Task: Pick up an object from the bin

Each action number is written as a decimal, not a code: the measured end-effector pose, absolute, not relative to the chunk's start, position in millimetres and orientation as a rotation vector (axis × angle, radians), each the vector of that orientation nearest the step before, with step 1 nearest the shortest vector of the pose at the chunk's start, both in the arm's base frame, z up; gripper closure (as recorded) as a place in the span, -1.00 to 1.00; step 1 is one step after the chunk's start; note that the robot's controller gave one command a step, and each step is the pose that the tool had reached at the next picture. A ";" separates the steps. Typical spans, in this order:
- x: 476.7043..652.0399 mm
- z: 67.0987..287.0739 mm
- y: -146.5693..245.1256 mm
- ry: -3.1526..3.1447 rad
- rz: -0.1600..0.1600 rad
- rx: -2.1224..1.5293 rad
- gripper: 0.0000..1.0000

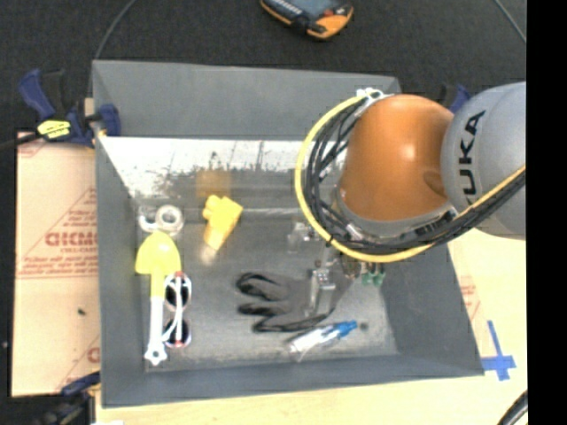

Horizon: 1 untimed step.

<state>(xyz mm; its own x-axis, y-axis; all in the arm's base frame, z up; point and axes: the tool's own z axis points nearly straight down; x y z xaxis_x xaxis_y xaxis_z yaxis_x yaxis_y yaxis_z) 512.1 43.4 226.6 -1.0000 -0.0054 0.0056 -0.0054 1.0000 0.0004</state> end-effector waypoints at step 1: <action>513.5 231.2 43.4 -3.145 -0.002 0.005 -1.00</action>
Offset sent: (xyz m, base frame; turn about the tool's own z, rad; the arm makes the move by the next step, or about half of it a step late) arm 0.0189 0.0243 -0.1566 0.1906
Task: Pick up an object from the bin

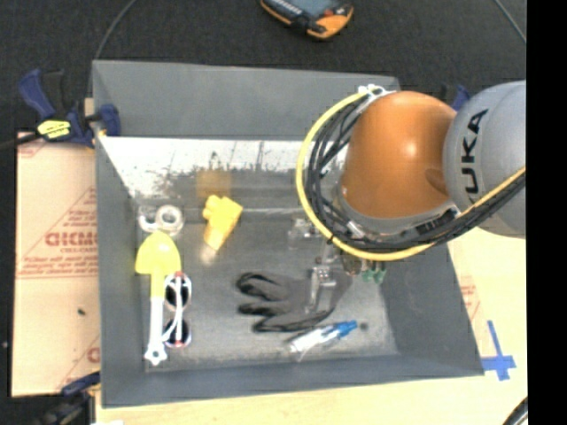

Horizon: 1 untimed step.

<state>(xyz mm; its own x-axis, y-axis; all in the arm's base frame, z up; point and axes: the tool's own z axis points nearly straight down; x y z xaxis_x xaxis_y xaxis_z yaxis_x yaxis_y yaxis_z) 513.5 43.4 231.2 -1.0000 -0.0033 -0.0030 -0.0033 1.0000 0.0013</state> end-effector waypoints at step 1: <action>526.1 132.2 58.3 3.132 0.003 0.181 -1.00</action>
Offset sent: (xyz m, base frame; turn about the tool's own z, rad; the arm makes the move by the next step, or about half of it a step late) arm 0.0179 0.0220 -0.0712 0.1663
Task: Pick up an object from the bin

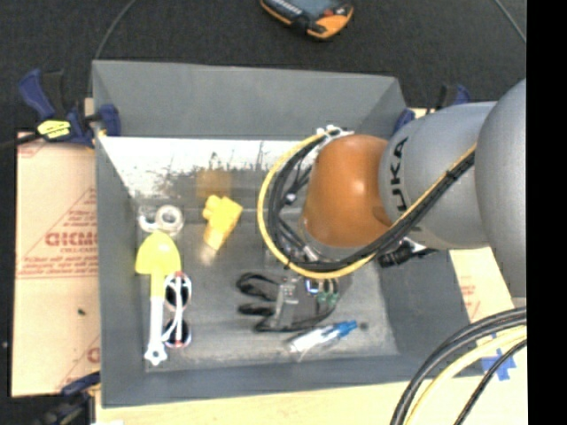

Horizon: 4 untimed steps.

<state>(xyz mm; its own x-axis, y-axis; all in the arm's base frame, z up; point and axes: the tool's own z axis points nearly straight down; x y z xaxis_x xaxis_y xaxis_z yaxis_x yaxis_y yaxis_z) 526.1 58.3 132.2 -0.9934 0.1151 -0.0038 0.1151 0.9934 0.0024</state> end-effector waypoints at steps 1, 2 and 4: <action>529.3 132.5 62.4 3.131 0.003 0.232 -1.00; 525.7 131.3 69.7 3.131 0.002 0.214 -1.00; 525.4 71.4 68.6 3.059 0.003 0.684 1.00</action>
Offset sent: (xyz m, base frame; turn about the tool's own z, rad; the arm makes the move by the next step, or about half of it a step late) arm -0.0039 0.0177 -0.0126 0.0197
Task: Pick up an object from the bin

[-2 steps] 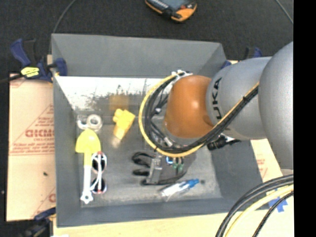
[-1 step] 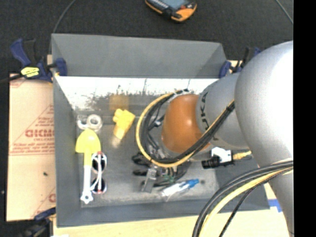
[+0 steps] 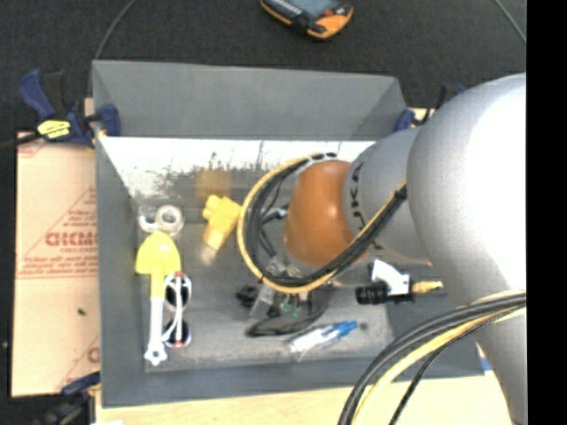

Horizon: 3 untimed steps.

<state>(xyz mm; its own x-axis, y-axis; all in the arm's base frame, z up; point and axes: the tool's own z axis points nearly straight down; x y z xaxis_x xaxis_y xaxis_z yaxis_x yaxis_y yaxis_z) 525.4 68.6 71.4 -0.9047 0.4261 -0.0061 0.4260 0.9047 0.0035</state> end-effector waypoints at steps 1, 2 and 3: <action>525.4 71.4 68.6 3.059 0.003 0.684 1.00; 524.1 75.0 68.4 3.062 0.002 0.685 1.00; 522.8 94.7 68.3 3.067 0.001 0.684 1.00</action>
Offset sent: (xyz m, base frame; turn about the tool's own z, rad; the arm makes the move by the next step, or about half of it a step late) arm 0.0000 -0.0001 0.0699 0.0000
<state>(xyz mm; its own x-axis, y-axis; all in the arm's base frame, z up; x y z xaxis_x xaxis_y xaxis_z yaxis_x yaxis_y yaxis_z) 522.8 68.3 94.7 -0.9053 0.4247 0.0007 0.4247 0.9053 0.0003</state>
